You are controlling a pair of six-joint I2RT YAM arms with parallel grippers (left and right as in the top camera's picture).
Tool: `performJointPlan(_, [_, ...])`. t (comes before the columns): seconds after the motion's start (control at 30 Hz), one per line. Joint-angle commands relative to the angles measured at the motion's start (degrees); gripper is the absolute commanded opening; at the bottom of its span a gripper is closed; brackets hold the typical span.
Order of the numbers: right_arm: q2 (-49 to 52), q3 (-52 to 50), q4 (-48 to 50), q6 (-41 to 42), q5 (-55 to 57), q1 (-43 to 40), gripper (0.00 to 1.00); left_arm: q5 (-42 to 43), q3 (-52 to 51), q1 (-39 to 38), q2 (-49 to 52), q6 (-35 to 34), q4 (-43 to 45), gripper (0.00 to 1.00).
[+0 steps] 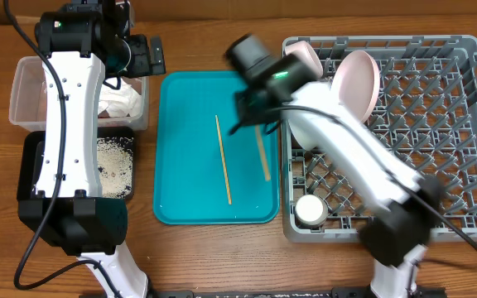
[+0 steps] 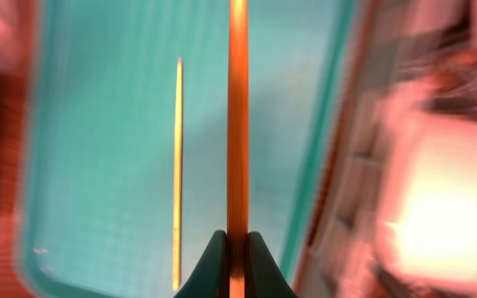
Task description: Sort waste into correct bins and load items into the dishwasher
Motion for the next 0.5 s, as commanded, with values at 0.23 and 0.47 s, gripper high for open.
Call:
performJointPlan(0.23, [-6.9,-0.6,-18.8,3.2,11.0,-13.9,0.04,0.6,0.8,-0.1,-0.1,-0.2,0.2,1.00])
performJointPlan(0.47, [-6.9,-6.8,-19.7,1.9,12.9,-16.2,0.04,0.6,0.8,-0.1,-0.1,-0.2,0.2,1.00])
